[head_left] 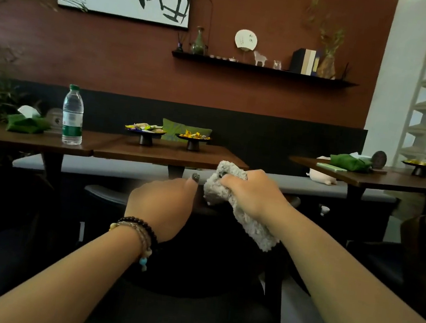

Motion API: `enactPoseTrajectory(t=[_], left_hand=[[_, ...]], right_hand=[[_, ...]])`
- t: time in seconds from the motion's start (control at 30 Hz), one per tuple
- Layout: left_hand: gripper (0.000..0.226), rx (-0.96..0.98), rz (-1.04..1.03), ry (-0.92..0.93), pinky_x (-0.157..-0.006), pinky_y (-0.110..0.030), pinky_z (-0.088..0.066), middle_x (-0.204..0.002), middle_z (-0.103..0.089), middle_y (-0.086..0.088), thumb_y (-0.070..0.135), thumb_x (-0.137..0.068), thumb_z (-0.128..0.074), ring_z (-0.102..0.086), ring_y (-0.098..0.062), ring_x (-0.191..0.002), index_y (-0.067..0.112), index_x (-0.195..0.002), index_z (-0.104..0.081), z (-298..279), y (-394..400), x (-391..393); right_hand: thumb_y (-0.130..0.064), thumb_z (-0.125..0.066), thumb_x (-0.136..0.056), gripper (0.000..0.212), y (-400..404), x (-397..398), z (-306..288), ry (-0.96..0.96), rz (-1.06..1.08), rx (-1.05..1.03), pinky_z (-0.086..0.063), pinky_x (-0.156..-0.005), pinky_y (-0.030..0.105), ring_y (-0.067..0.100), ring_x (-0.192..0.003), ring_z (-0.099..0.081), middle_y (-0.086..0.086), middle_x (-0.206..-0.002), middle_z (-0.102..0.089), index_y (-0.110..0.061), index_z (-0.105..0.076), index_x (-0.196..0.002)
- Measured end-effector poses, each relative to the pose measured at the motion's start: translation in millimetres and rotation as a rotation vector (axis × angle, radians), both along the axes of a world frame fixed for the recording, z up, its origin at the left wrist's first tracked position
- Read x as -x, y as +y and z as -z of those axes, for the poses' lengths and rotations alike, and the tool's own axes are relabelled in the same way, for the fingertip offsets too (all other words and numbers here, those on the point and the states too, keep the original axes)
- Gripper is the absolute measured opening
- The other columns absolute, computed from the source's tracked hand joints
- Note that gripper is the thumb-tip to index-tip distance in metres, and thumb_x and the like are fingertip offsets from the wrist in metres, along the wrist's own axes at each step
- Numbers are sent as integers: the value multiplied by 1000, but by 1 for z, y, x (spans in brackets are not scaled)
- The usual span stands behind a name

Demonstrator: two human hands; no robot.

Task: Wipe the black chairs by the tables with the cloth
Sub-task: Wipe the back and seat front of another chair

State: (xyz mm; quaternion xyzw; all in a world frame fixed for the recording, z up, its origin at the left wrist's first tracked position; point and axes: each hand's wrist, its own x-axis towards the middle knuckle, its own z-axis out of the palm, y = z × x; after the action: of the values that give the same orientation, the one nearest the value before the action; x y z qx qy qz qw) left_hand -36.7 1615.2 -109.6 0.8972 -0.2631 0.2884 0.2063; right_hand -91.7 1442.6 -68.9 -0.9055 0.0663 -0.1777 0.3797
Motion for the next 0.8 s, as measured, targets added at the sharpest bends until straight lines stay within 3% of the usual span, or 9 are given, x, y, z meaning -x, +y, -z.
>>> enactPoseTrajectory(t=[0.1, 0.17, 0.23, 0.3, 0.4, 0.57, 0.63, 0.7, 0.8], left_hand=[[44, 314, 128, 281, -67, -32, -43, -85, -56, 17, 68, -86, -17, -55, -6, -79, 39, -91, -49, -12, 2, -4], [53, 571, 243, 494, -92, -45, -45, -99, -56, 16, 77, -73, -23, -58, -14, -100, 39, -101, -47, -21, 4, -7], [53, 673, 310, 578, -103, -51, -40, -107, -54, 19, 78, -69, -31, -57, -13, -109, 40, -103, -47, -27, 4, -4], [58, 725, 309, 604, -106, -50, -36, -121, -53, 15, 76, -68, -38, -53, -13, -115, 40, -112, -47, -30, 3, -2], [74, 735, 323, 541, -101, -38, -38, -138, -45, 7, 65, -67, -48, -44, -10, -124, 35, -134, -42, -31, -4, 1], [17, 448, 501, 214, -80, -26, -53, -103, -65, 13, 32, -83, -60, -60, -1, -90, 31, -100, -63, -26, -29, 16], [17, 354, 497, 129, -75, -31, -54, -83, -69, 9, 39, -78, -59, -62, -6, -76, 28, -85, -69, -21, -35, 21], [27, 329, 484, 98, -74, -38, -56, -77, -69, 8, 53, -71, -55, -63, -7, -73, 28, -73, -68, -17, -34, 23], [42, 302, 471, 10, -70, -40, -56, -77, -69, 8, 68, -69, -58, -64, -9, -75, 27, -69, -69, -13, -35, 25]], right_hand=[[-53, -52, -90, 37, 12, -3, -9, 22, -139, -99, -41, -66, 34, 17, -72, -56, 0, -71, -57, -19, -55, -74], [-65, -47, -85, 50, 18, -5, -7, 38, -209, -127, -46, -85, 38, 16, -94, -59, 0, -97, -66, -21, -62, -102], [-74, -40, -78, 79, 15, -6, -6, 77, -230, -221, -39, -101, 43, 19, -119, -48, -1, -128, -53, -22, -42, -138], [-74, -38, -79, 87, 11, -8, -6, 79, -257, -338, -30, -110, 47, 22, -131, -38, -2, -140, -42, -27, -23, -150], [-72, -36, -87, 83, 6, -10, -4, 66, -271, -532, -27, -114, 49, 25, -135, -35, 1, -145, -38, -27, -15, -153], [-60, -40, -95, 74, -11, -6, -11, 11, -229, -997, -38, -105, 49, 35, -128, -43, 17, -138, -47, -14, -24, -152], [-43, -42, -100, 62, -24, -5, -15, -118, -255, -1154, -41, -105, 52, 42, -124, -51, 24, -130, -56, -9, -26, -149], [-22, -45, -101, 41, -39, -8, -10, -304, -95, -960, -51, -95, 46, 32, -105, -65, 19, -109, -67, -8, -36, -139], [-10, -59, -91, 42, -57, -15, 4, -289, 229, -487, -49, -100, 43, 24, -112, -60, 10, -120, -63, -14, -49, -131]])
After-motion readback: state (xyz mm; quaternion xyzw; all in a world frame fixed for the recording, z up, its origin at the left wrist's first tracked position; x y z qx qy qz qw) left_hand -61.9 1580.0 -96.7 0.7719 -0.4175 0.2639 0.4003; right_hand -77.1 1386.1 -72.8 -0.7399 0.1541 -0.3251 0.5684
